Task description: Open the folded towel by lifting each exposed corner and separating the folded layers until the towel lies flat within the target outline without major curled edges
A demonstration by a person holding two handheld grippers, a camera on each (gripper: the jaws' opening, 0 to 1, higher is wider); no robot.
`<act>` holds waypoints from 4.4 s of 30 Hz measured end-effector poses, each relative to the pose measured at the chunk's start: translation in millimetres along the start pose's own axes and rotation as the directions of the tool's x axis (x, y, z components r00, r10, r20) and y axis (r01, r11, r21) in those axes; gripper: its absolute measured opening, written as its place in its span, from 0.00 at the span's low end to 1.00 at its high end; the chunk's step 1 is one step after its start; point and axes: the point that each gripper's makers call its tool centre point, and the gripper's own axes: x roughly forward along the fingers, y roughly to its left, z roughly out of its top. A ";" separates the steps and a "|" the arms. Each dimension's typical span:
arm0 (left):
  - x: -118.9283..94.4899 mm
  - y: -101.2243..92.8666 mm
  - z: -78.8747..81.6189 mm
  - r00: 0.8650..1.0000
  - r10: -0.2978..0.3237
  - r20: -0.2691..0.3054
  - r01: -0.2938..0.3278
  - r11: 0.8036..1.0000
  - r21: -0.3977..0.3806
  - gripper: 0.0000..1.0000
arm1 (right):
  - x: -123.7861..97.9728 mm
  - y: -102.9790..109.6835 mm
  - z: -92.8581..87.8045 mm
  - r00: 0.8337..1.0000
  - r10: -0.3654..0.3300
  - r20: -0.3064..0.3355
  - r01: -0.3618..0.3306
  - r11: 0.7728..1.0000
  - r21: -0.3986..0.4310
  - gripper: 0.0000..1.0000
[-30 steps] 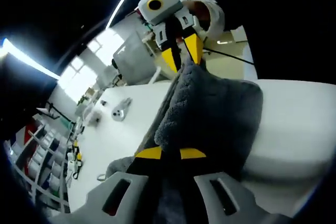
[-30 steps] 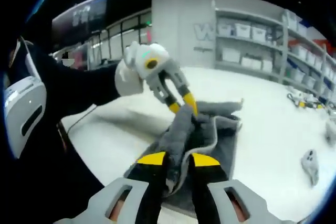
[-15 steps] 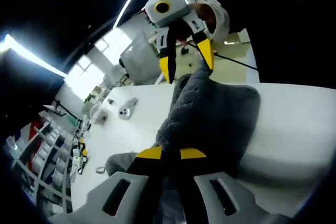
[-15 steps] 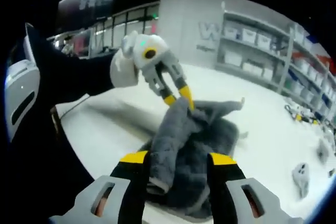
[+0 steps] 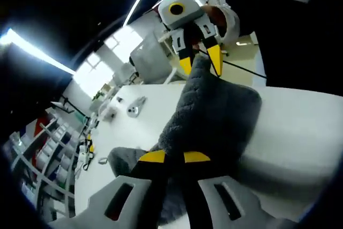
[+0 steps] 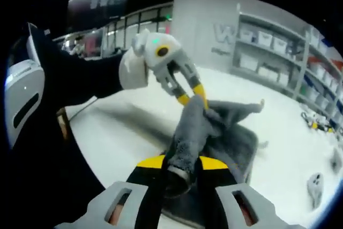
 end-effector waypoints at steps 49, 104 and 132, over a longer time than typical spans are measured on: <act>-112.3 -121.5 -71.0 0.976 0.127 -0.179 -0.170 0.954 -0.246 0.10 | 79.6 162.3 14.3 0.916 0.402 0.001 -0.400 0.913 -0.084 0.04; -21.5 -73.9 -61.3 0.982 0.156 -0.108 -0.180 0.945 -0.273 0.23 | 122.2 193.2 -9.1 0.849 0.513 0.126 -0.527 0.834 0.160 0.00; -105.3 -36.2 -91.2 0.881 0.442 -0.166 -0.455 0.701 -0.549 0.06 | 132.8 215.4 -34.0 0.820 0.570 -0.061 -0.568 0.822 0.048 0.00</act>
